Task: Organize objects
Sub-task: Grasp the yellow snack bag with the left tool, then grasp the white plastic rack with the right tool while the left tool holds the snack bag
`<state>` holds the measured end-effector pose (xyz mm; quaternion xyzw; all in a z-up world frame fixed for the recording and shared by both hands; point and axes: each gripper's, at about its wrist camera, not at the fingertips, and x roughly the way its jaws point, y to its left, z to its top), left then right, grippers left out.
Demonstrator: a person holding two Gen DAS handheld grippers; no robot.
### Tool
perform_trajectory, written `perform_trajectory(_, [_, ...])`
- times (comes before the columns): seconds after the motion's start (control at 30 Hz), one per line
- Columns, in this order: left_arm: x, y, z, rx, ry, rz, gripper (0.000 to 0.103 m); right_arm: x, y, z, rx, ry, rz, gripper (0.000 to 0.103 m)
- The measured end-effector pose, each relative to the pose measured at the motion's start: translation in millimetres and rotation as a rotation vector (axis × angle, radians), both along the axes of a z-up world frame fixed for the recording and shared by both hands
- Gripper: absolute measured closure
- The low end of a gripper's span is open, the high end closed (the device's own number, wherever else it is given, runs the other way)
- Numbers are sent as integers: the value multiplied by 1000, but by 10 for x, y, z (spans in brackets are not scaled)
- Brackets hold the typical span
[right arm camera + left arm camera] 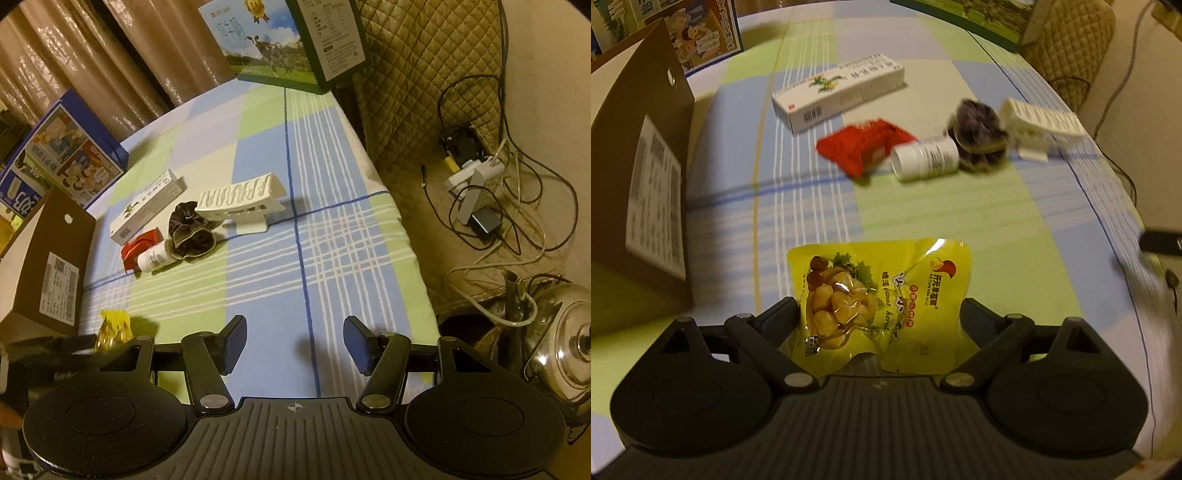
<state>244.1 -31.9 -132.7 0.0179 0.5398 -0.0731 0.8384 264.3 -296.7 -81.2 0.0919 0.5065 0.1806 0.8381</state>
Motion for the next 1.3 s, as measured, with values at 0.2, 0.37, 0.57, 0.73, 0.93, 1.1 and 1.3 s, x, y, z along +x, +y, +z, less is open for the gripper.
perform_trajectory(0.2, [-301,39,97,28,-1,-9,15,-77,28,-15,7,5,18,47])
perform_trajectory(0.37, [-422,173,161,23,-2,29,55,-109,111,-3,-1,-12,59,47])
perform_trajectory(0.57, [-541,333,171,-16,23,56,42,-103,154,41,-2,-30,88,47])
perform_trajectory(0.73, [-588,348,224,36,-2,-114,32,-117,131,57,-5,-32,95,47])
perform_trajectory(0.93, [-493,233,145,188,-32,-393,25,-185,49,65,-5,-28,64,47])
perform_trajectory(1.1, [-332,91,39,232,-36,-545,20,-251,-54,95,-10,-29,25,47])
perform_trajectory(1.3, [-121,23,-1,174,-23,-613,18,-296,-150,98,-20,-21,-17,47])
